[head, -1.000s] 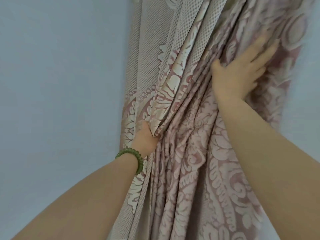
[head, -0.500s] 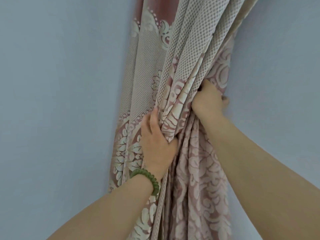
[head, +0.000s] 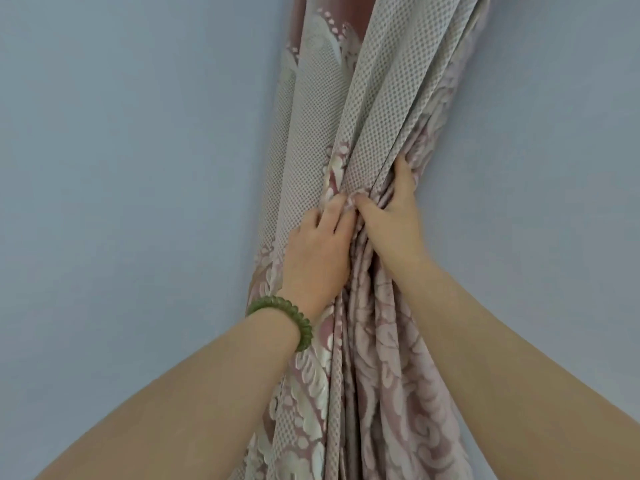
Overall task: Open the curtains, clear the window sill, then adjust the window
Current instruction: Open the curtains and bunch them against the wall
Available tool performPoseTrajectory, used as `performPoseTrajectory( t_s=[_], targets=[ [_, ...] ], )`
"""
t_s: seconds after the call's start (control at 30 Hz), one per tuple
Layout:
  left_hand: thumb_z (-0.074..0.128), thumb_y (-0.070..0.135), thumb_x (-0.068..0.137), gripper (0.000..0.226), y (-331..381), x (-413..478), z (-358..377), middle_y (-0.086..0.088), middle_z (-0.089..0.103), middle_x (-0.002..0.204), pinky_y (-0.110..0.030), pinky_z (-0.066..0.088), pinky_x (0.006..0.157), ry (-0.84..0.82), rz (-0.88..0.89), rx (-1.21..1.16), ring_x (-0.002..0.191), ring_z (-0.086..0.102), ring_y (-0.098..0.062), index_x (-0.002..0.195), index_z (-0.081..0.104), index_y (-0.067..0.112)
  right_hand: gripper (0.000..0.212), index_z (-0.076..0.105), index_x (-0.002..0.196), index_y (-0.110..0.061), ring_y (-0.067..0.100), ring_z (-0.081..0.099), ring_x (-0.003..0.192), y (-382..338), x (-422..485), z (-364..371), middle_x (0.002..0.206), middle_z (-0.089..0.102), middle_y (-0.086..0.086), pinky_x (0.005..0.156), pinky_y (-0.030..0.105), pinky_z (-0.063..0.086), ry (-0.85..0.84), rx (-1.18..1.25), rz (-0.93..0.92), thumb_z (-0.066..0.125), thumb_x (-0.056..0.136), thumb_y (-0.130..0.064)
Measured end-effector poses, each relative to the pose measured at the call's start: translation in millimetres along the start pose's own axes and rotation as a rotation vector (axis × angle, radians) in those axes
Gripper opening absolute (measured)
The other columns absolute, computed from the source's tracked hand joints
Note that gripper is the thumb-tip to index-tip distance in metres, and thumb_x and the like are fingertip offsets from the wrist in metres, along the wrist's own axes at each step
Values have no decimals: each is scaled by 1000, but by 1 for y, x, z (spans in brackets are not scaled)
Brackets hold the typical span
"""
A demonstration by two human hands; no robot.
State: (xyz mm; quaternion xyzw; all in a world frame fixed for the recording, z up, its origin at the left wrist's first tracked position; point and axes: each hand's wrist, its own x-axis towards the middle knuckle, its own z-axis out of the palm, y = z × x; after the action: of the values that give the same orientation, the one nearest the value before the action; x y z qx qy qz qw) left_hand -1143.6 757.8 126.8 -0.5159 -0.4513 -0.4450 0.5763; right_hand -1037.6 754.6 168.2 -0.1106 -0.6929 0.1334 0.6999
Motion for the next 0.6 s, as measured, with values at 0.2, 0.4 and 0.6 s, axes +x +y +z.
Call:
performPoseTrajectory(
  t_s=[0.2,0.4,0.6],
  targets=[
    [45,11,75,32,-55,-8,13,1,68,96,-30,38,56,-68,10,365,64,58,-23,99,65,17,55,34,142,-23,25,53,118,29,20,56,132,56,5,78,17,33,-126,-155,65,47,91,-8],
    [51,6,64,14,-115,-45,54,-2,60,71,-30,42,54,-232,46,520,57,55,-23,70,60,15,46,45,131,-18,35,55,114,80,18,132,125,59,19,91,35,47,-302,-279,158,46,86,-8],
    [59,6,56,9,-136,-85,95,-4,58,64,-30,42,47,-357,29,532,51,55,-25,61,61,13,51,53,127,-22,36,56,113,136,6,173,122,61,20,94,38,49,-328,-334,199,48,79,-3]
  ],
)
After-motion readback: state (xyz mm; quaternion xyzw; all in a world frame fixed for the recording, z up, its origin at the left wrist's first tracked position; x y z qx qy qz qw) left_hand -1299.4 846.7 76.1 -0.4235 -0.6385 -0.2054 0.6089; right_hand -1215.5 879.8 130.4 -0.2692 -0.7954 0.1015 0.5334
